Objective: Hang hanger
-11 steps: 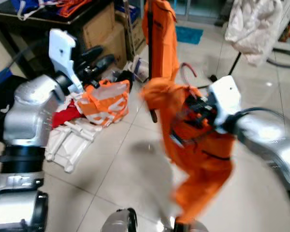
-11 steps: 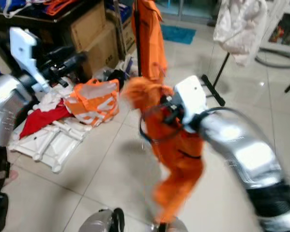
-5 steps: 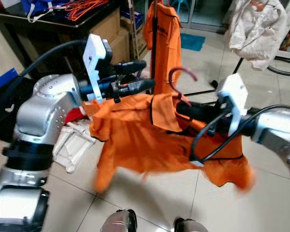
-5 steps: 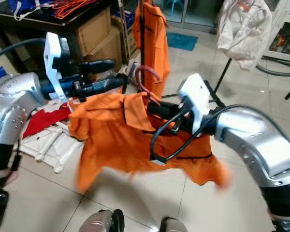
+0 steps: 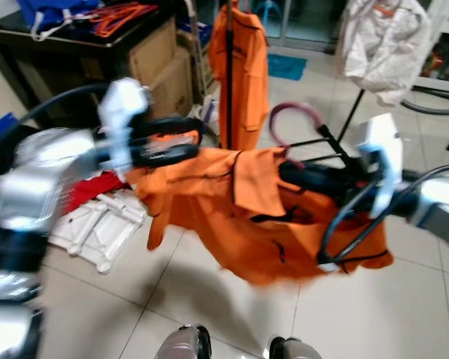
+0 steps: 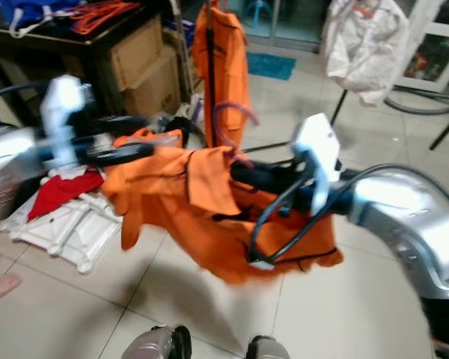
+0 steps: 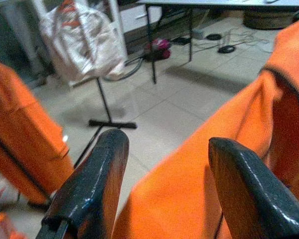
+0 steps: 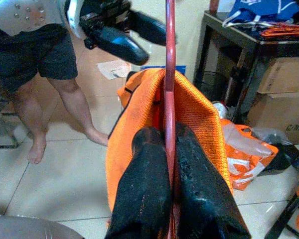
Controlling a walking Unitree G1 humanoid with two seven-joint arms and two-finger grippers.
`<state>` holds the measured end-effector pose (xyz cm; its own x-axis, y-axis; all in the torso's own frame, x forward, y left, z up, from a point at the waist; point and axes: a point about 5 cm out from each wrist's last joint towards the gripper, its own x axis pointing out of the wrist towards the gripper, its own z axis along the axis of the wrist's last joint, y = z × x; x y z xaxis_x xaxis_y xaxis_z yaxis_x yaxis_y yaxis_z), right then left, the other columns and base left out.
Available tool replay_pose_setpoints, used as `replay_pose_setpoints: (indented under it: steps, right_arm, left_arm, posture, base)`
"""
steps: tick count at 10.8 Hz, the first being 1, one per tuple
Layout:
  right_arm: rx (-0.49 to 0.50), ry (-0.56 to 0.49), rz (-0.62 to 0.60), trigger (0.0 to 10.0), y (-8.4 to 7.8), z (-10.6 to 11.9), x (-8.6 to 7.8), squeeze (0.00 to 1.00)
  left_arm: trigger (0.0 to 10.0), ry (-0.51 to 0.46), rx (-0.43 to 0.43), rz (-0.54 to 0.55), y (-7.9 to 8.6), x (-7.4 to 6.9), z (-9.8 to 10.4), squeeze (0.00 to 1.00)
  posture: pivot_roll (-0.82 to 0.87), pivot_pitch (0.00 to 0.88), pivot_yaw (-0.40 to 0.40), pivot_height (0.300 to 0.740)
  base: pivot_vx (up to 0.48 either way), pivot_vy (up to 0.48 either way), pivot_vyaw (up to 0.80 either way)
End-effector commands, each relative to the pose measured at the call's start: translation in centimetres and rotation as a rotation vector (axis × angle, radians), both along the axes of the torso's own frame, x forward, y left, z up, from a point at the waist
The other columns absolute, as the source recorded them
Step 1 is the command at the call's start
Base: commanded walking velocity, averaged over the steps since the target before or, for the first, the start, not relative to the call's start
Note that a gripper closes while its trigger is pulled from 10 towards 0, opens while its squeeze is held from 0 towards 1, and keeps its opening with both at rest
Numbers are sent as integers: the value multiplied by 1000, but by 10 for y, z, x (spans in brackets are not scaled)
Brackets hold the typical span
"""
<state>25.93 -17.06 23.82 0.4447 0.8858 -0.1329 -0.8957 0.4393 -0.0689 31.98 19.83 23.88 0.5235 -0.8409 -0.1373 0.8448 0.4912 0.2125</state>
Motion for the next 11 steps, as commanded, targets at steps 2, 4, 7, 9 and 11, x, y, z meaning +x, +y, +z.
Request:
replay_pose_setpoints:
  steps: [2,4,7,9,11]
  right_arm:
    - [48,-25,31,10000,-3,13,-5,0]
    - [55,-23,33,10000,-6,16,-5,0]
    - [79,-13,60,10000,-12,24,-7,0]
    - [91,-8,76,10000,-12,26,-10,0]
    - [100,-3,86,10000,-12,27,-13,0]
  left_arm:
    - [10000,69,-85,15,9,-10,-11,0]
    - [10000,107,-173,-19,9,-17,-14,0]
    - [10000,109,-91,83,25,-14,-32,0]
    - [10000,113,-45,159,29,-9,-44,0]
    - [10000,128,-48,155,27,-9,-49,0]
  posture:
    - [-27,105,49,740]
    - [-30,107,45,740]
    - [-31,107,37,740]
    - [-35,107,39,740]
    - [-39,114,48,740]
  base:
    - [0,0,0]
    - [0,0,0]
    - [0,0,0]
    - [0,0,0]
    - [0,0,0]
